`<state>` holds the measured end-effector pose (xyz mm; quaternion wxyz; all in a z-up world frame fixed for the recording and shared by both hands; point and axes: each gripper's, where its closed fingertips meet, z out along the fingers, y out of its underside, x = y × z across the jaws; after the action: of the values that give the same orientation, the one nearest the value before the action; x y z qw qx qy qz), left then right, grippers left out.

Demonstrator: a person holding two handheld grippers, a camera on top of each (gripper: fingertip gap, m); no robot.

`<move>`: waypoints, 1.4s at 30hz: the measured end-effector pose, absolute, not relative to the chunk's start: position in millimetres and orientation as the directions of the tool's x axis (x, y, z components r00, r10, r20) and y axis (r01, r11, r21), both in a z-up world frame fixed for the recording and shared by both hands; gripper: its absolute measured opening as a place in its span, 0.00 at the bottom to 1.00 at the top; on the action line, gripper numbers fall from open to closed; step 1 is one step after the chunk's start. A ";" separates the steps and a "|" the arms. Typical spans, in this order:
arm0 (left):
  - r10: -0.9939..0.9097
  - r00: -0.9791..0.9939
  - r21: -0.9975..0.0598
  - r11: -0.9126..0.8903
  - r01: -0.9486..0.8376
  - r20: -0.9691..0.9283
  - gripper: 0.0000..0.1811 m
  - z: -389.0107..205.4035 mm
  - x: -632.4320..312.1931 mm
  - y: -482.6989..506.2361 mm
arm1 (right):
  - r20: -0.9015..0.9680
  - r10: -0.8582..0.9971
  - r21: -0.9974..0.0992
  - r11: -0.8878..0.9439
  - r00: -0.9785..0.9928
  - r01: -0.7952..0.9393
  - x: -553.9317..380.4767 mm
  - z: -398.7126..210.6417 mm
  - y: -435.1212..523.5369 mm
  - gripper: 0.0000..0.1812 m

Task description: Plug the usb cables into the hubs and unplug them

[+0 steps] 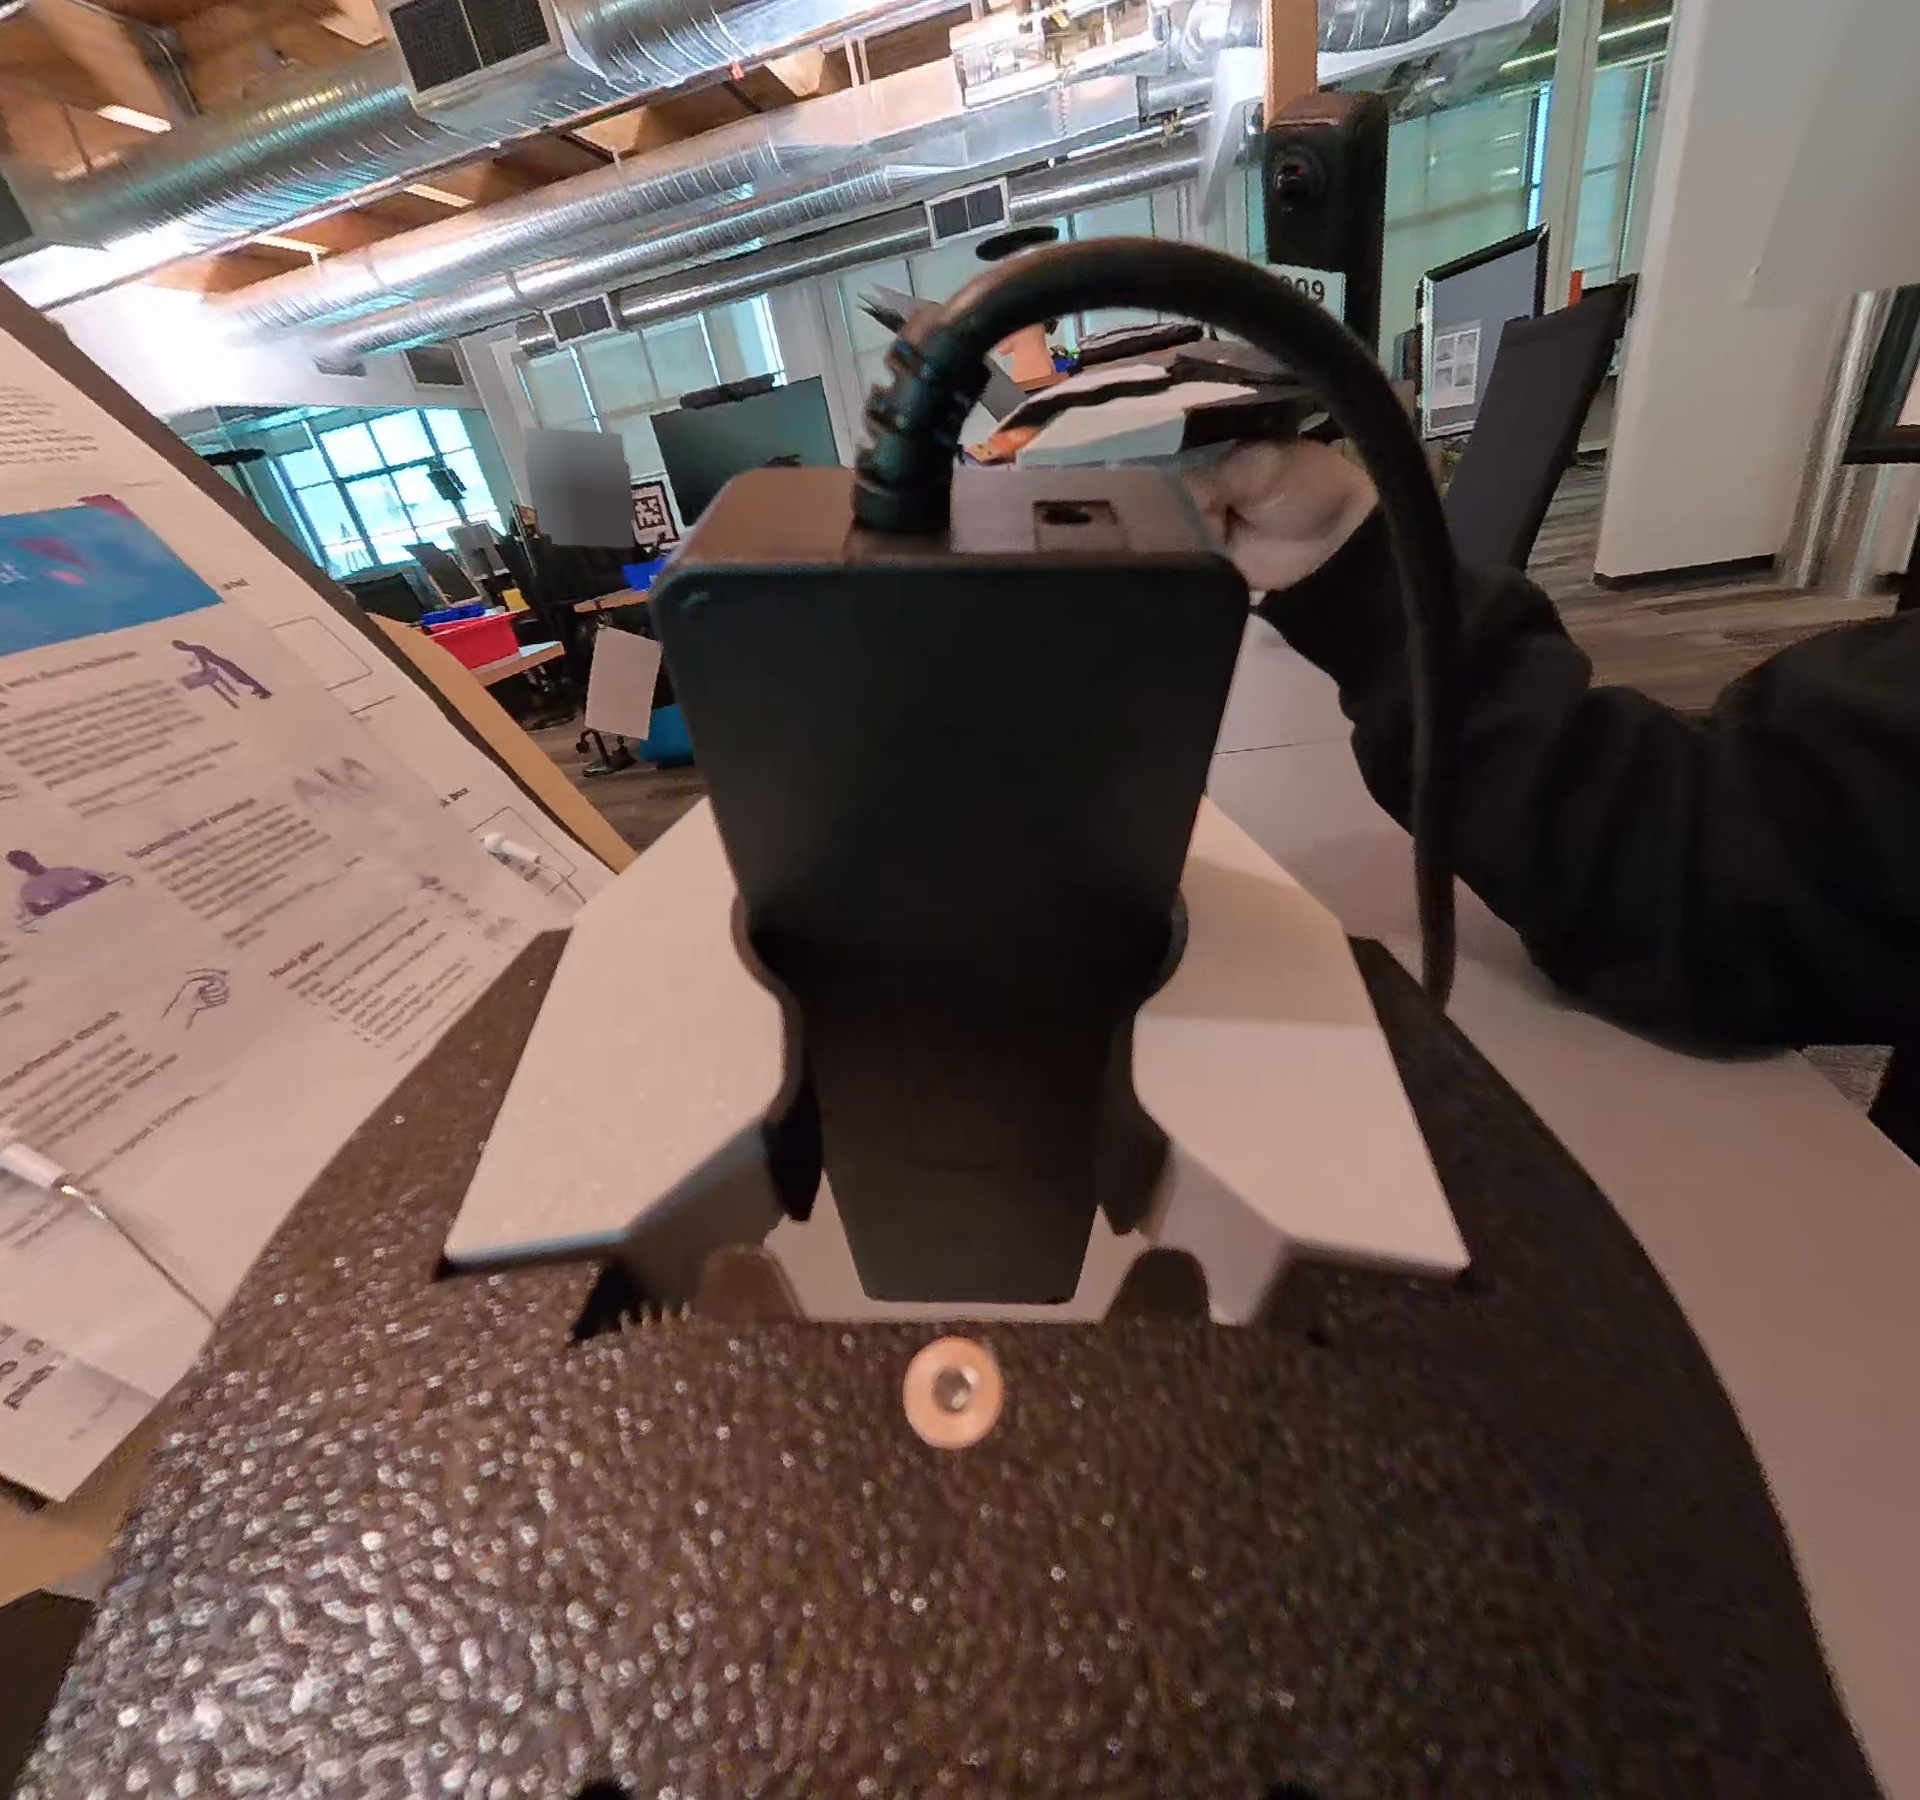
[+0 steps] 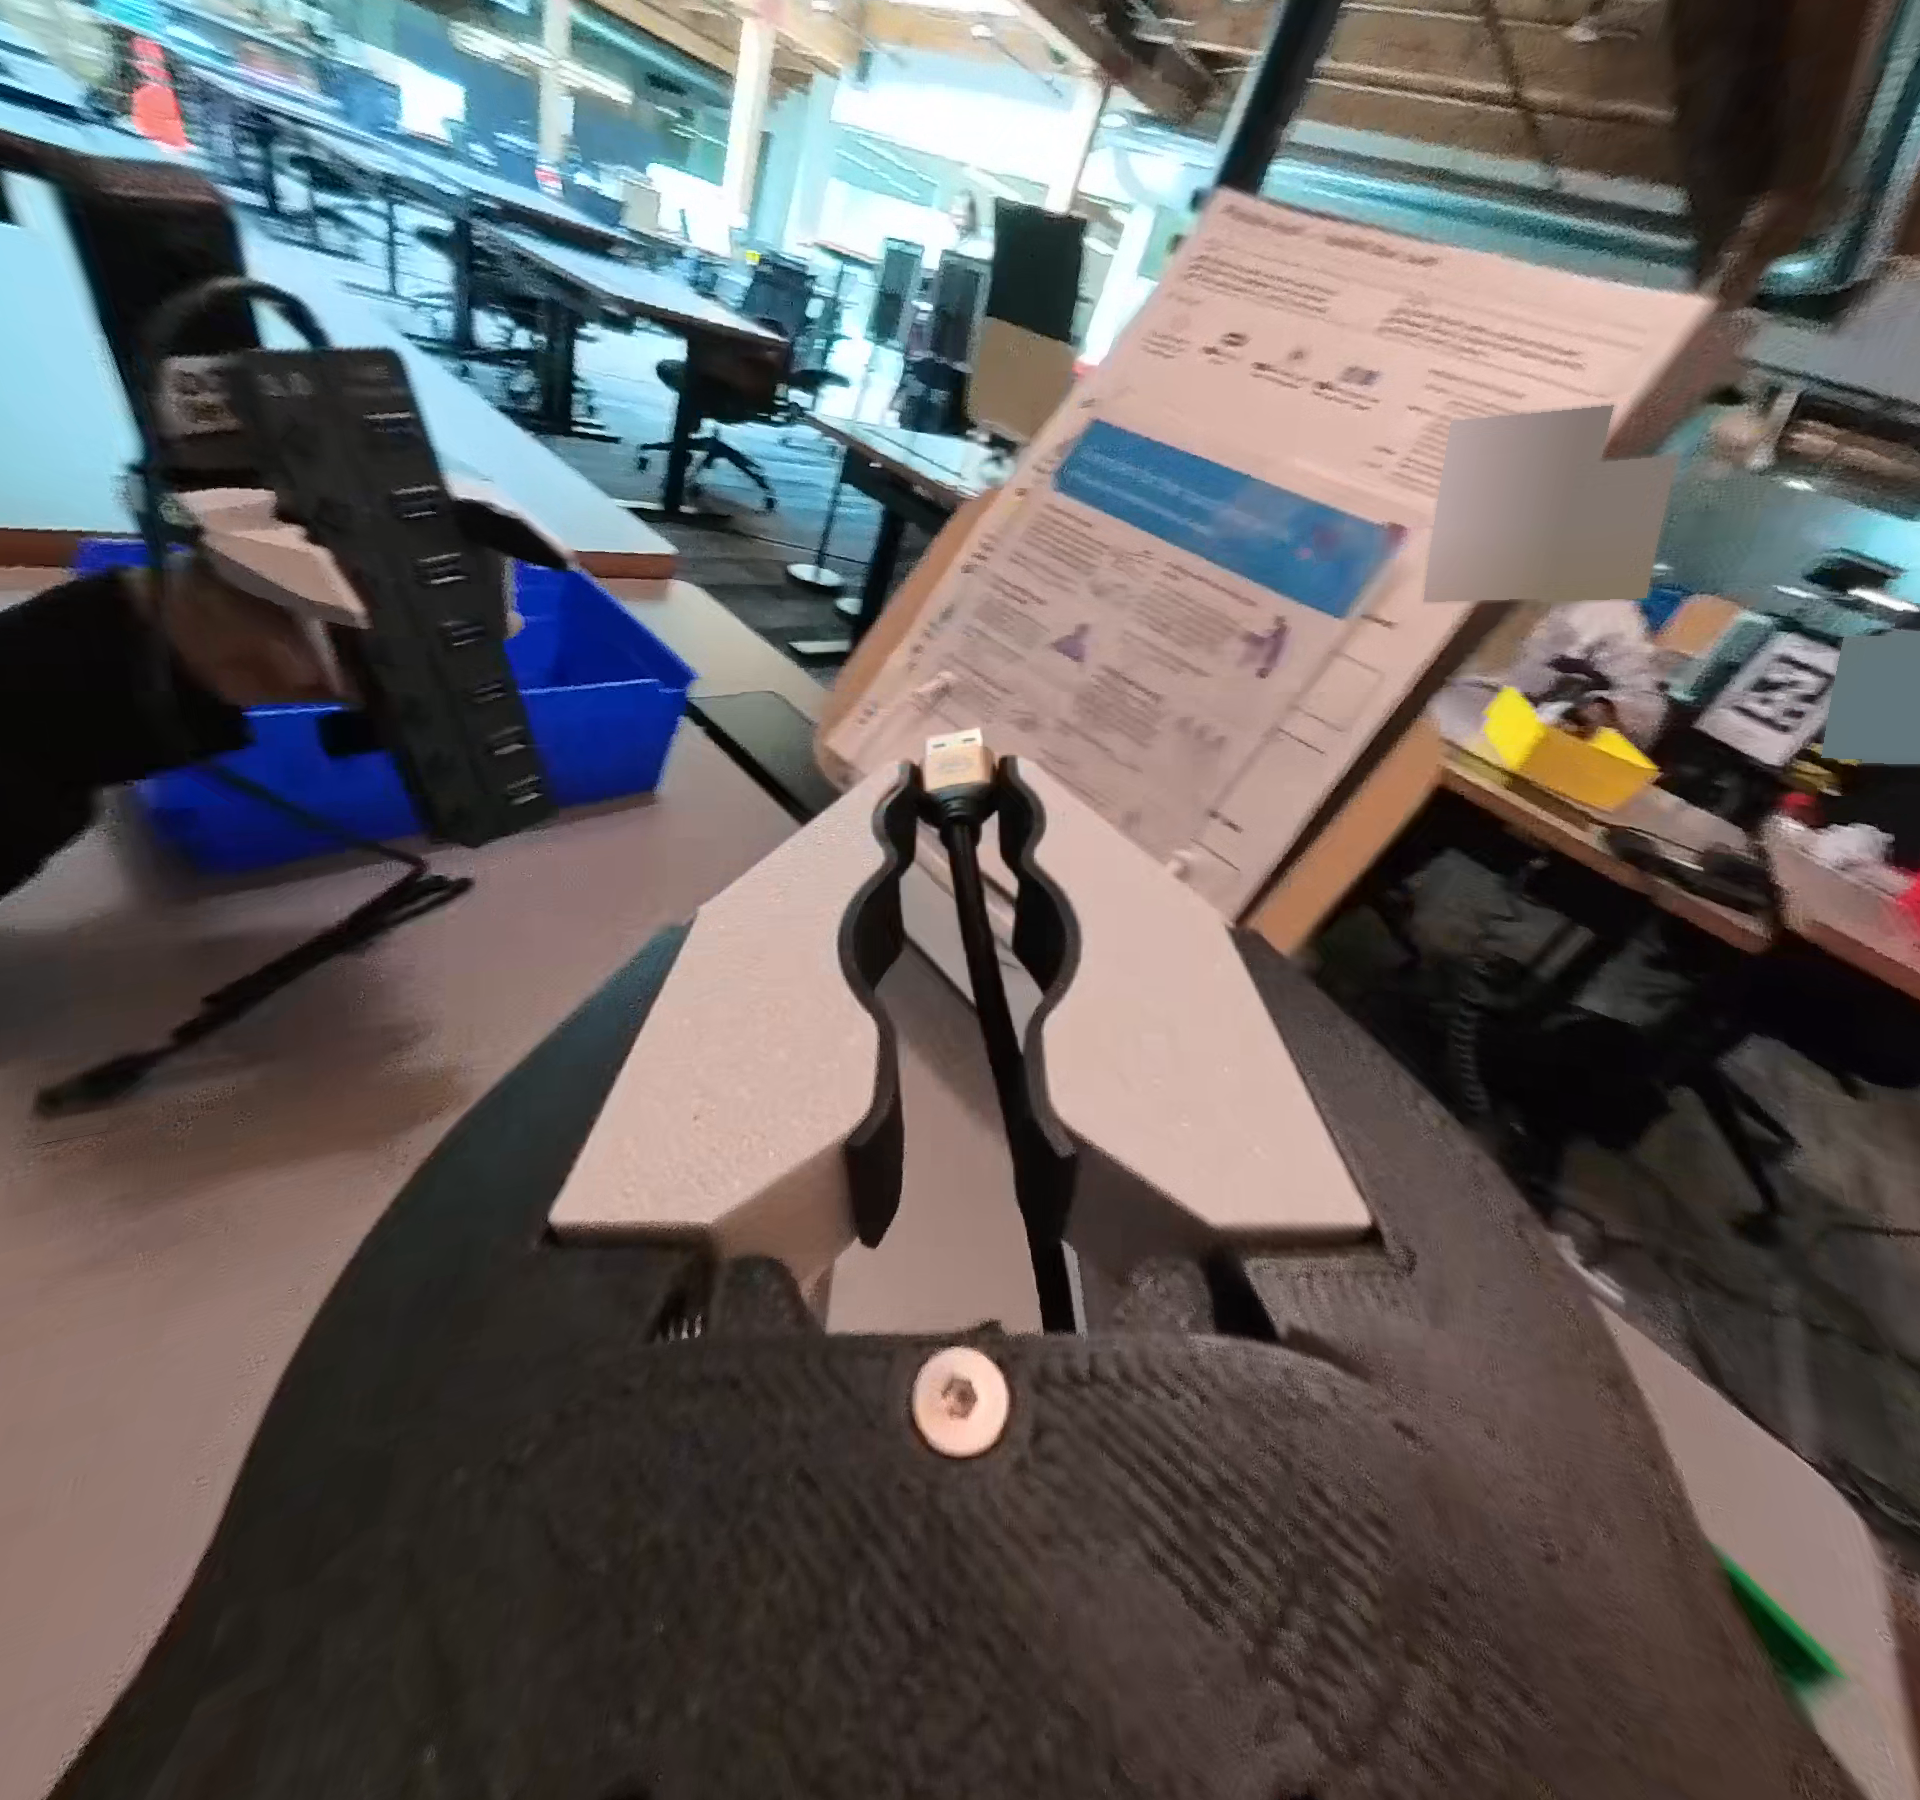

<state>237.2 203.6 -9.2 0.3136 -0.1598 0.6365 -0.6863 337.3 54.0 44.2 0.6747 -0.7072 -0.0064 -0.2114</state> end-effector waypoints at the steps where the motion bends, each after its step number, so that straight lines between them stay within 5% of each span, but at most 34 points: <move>1: -0.621 -0.763 -0.975 0.006 0.224 -0.179 0.34 -9.7 236.2 200.0 | 0.324 -0.339 -0.946 -0.102 0.883 0.308 348.9 47.0 37.6 0.08; 11: -0.566 -0.802 -0.977 0.038 0.208 -0.192 0.34 -18.1 237.1 175.1 | 0.109 -0.715 -0.984 0.023 0.690 0.179 444.6 34.3 -90.2 0.07; 15: -0.554 -0.810 -0.979 0.051 0.199 -0.194 0.34 -21.4 237.3 170.8 | -0.045 -0.639 -0.992 -0.060 0.768 -0.107 457.1 -21.9 -84.3 0.07; 18: -0.540 -0.822 -0.981 0.043 0.188 -0.181 0.34 -22.9 237.0 167.1 | -0.135 -0.603 -0.928 -0.200 0.786 -0.313 464.7 -80.6 -72.7 0.07; 21: -0.533 -0.826 -0.982 0.051 0.184 -0.183 0.34 -24.5 236.9 164.6 | -0.125 -0.622 -0.747 -0.454 0.773 -0.486 457.2 -145.7 -78.2 0.07; 24: -0.532 -0.828 -0.983 0.055 0.178 -0.180 0.34 -25.6 237.3 164.0 | 0.047 -0.650 -0.582 -0.635 0.758 -0.508 457.6 -180.1 -96.2 0.26; 29: -0.526 -0.833 -0.983 0.036 0.181 -0.172 0.34 -22.8 236.3 162.8 | 0.261 -0.573 -0.700 -0.666 0.777 -0.256 455.4 -123.1 -68.7 0.45; 35: -0.493 -0.855 -0.979 -0.032 0.201 -0.159 0.33 -10.8 229.1 156.1 | 0.341 -0.008 -0.881 -0.350 0.940 0.317 331.1 -46.1 83.1 0.47; 39: -0.482 -0.860 -0.979 -0.023 0.203 -0.167 0.34 -9.9 227.1 150.0 | 0.268 0.321 -0.926 -0.174 0.908 0.334 245.6 -51.4 158.4 0.48; 42: -0.479 -0.861 -0.980 -0.004 0.200 -0.173 0.34 -11.3 226.9 147.0 | 0.278 0.379 -0.919 -0.161 0.883 0.359 219.9 -68.8 189.1 0.48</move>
<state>226.9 147.0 -11.3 0.2421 -0.1052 0.6628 -0.7007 219.9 189.1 -68.8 0.6009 -0.7617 -0.2421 0.0082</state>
